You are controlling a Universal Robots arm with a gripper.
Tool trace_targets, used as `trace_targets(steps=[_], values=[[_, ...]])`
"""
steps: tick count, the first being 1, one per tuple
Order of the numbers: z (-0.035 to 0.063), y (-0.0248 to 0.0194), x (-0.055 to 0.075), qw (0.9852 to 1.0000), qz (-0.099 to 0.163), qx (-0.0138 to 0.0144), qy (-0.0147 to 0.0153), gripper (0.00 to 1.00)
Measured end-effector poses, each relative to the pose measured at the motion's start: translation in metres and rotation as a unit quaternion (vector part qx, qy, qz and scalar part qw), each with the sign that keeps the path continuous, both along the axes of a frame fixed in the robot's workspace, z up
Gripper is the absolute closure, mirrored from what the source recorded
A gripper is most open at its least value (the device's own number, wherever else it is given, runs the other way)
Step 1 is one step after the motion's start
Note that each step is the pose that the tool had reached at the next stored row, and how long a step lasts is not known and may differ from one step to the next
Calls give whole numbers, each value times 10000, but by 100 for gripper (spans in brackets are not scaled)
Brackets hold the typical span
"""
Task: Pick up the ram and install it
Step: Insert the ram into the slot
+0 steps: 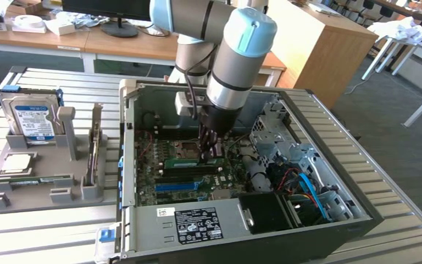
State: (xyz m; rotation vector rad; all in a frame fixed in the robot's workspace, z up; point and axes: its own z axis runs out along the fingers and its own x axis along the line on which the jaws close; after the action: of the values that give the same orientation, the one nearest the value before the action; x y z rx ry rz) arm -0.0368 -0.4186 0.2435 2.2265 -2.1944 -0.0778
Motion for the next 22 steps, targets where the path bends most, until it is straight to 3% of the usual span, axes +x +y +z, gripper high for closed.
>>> trace_targets(steps=[22], values=[[-75, 0, 3, 10000, -1, 0, 0, 88]])
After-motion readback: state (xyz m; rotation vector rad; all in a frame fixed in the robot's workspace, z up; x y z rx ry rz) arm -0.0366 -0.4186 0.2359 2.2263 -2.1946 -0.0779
